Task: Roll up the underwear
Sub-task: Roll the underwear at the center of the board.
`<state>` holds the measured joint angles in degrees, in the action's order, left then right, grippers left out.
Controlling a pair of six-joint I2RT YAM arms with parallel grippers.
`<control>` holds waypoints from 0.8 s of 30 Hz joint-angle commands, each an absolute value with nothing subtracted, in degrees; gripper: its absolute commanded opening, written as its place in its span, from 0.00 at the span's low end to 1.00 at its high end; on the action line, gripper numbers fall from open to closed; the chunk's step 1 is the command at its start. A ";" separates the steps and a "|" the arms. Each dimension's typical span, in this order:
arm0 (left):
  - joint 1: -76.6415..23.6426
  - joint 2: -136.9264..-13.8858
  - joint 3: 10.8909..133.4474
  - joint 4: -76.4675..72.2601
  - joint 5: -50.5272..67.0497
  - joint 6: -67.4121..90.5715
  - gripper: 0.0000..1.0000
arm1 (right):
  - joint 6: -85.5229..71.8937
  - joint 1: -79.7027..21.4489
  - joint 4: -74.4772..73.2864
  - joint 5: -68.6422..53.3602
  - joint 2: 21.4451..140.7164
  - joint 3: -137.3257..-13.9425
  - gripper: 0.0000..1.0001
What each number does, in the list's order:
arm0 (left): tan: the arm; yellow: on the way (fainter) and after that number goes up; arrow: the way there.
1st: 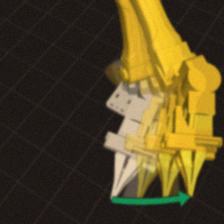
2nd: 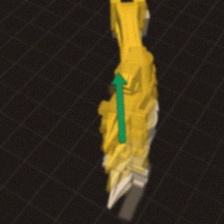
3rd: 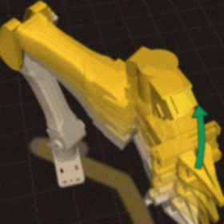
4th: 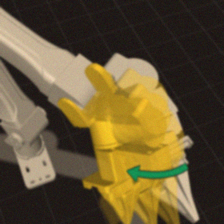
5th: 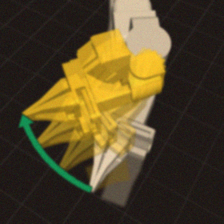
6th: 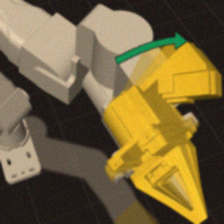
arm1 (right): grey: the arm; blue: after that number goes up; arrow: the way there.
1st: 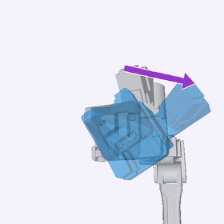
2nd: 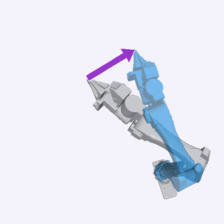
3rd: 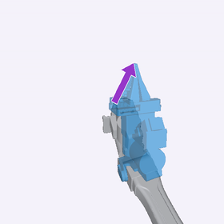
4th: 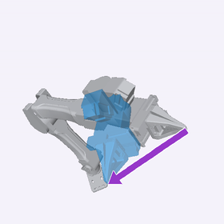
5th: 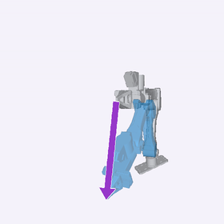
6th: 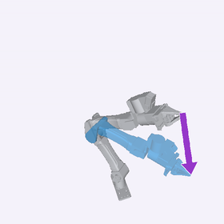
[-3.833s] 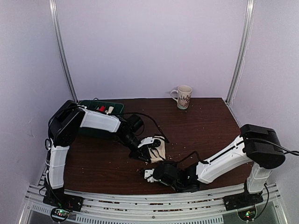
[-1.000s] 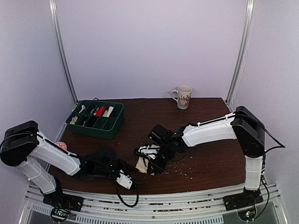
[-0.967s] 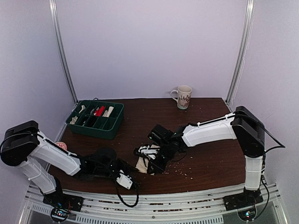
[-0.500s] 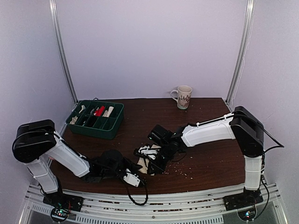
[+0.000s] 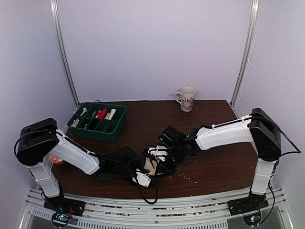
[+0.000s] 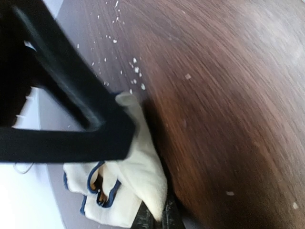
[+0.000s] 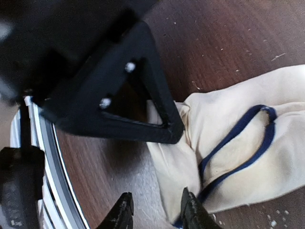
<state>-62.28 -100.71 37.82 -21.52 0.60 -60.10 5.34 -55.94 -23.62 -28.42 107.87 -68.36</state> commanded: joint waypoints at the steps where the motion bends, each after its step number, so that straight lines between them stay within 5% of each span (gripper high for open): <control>1: -60.42 -104.77 44.11 -4.09 8.73 -53.90 0.00 | 4.22 -56.27 -17.93 -19.28 96.04 -61.42 0.40; 15: -48.30 -116.60 68.38 28.50 37.25 -45.71 0.00 | 1.07 -70.85 -0.90 16.14 65.35 -34.77 0.56; 24: -44.99 -126.02 78.29 39.34 44.78 -44.37 0.00 | 10.12 -81.59 0.77 29.51 78.60 -37.48 0.56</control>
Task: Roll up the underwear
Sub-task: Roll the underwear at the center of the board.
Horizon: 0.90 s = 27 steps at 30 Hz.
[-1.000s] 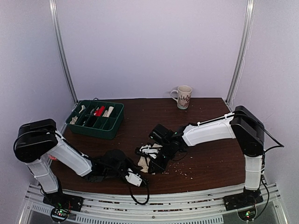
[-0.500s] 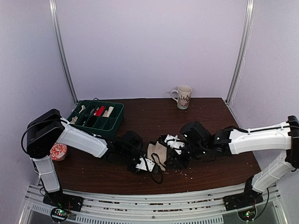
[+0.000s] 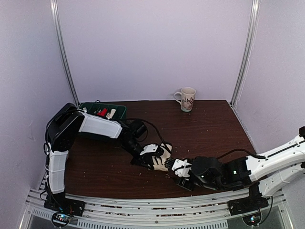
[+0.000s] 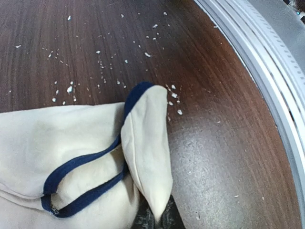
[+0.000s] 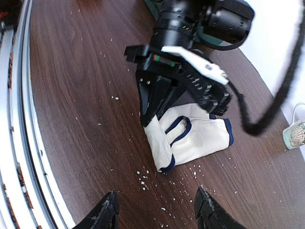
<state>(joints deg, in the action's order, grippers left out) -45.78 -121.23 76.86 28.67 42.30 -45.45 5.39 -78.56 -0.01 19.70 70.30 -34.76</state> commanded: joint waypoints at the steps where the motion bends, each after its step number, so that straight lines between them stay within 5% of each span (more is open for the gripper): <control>1: -44.81 -126.80 78.88 40.02 45.31 -44.36 0.00 | 10.98 -82.31 0.35 31.06 81.51 -38.96 0.56; 14: -43.47 -129.90 81.65 44.60 47.97 -45.95 0.00 | 21.69 -80.60 0.27 41.21 105.76 -52.49 0.58; 20: -43.16 -130.53 82.25 45.66 49.00 -46.65 0.00 | 22.50 -78.77 1.85 40.36 108.95 -52.31 0.44; 27: -42.51 -131.07 82.99 46.52 49.82 -47.08 0.00 | 21.07 -78.48 0.64 38.38 111.38 -53.75 0.16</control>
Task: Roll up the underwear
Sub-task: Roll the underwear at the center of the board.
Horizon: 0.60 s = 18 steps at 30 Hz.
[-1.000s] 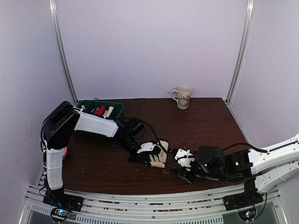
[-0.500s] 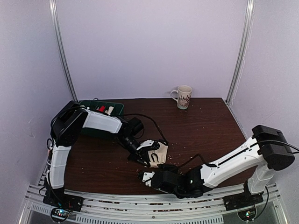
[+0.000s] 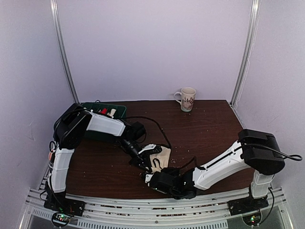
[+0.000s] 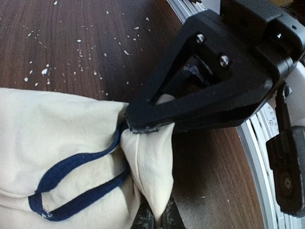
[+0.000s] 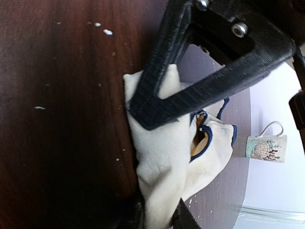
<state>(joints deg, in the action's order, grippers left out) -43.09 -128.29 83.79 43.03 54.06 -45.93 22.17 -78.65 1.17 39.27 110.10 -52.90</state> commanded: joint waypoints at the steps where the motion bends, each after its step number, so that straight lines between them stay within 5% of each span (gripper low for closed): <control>1: -42.41 -130.97 82.98 46.51 49.95 -47.21 0.00 | 20.90 -78.38 0.57 38.26 111.23 -53.78 0.15; 8: -41.84 -130.00 82.70 45.95 49.80 -47.36 0.07 | 18.07 -77.24 -1.66 34.16 109.13 -53.81 0.07; 18: -41.66 -114.10 70.45 31.23 42.64 -45.28 0.51 | 12.79 -73.90 -10.71 19.46 108.10 -56.77 0.04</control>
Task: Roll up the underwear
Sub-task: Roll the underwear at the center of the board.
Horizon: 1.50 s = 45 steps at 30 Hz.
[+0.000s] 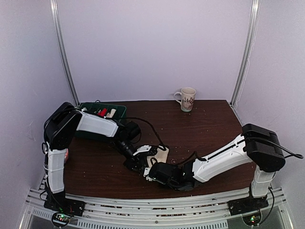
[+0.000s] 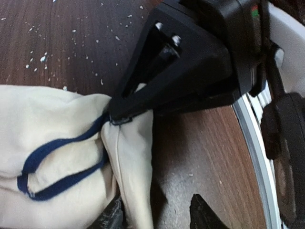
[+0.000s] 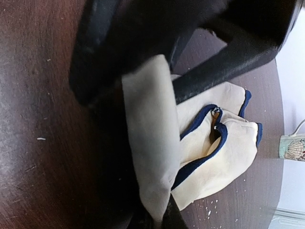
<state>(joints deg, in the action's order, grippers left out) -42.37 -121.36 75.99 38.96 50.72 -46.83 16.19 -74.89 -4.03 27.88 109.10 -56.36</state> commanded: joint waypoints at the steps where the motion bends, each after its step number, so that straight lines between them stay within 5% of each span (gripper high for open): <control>1: -41.66 -112.02 68.93 29.45 42.10 -45.19 0.53 | 12.27 -73.65 -11.14 18.36 107.80 -56.77 0.04; 6: -41.68 -104.28 62.18 20.39 38.71 -44.21 0.64 | 10.24 -71.99 -13.72 13.22 106.21 -57.15 0.03; 20: -44.41 -86.21 38.02 -6.22 32.31 -55.52 0.63 | 7.00 -61.77 -24.76 -15.59 109.00 -65.60 0.03; 30: -55.39 -88.04 30.02 -22.02 12.35 -57.35 0.57 | 4.34 -59.72 -25.80 -32.28 111.98 -67.80 0.03; 45: -61.00 -89.14 25.20 -27.72 9.33 -62.71 0.47 | 2.11 -58.43 -20.88 -37.00 113.87 -64.20 0.03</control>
